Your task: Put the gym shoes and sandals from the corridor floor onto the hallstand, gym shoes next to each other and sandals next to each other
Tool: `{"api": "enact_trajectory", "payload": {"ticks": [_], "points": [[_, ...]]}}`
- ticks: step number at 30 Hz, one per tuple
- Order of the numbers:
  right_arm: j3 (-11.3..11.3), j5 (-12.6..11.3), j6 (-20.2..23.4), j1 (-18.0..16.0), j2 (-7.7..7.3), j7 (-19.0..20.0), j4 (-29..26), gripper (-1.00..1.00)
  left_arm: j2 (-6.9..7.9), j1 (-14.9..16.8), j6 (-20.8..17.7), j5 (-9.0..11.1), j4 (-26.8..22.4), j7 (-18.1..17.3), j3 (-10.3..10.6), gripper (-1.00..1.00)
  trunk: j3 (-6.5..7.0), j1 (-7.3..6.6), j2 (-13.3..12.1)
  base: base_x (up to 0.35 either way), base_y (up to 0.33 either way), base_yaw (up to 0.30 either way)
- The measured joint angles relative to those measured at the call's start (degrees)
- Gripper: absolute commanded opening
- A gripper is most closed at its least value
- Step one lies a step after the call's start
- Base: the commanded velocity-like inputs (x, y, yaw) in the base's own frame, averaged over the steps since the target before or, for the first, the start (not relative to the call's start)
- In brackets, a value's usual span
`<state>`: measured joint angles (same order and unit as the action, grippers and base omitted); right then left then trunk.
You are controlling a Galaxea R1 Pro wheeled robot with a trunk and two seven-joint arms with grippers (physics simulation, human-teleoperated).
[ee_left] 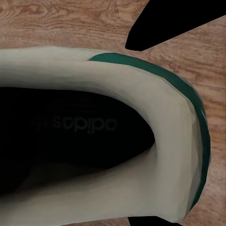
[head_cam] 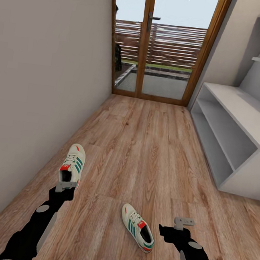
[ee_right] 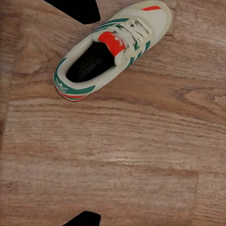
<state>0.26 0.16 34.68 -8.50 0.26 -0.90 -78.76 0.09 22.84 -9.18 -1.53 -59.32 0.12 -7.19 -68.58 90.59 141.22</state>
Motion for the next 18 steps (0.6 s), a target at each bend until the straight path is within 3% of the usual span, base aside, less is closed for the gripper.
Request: {"api": "enact_trajectory", "payload": {"ticks": [18], "points": [[0.2, 0.1, -0.7, 0.0, 0.0, 0.4, 0.3, 1.0, 0.0, 0.0, 0.0, -0.1, 0.0, 0.0, 0.0, -1.0, 0.0, 0.0, 0.0, 0.0, 0.0, 0.0]]}}
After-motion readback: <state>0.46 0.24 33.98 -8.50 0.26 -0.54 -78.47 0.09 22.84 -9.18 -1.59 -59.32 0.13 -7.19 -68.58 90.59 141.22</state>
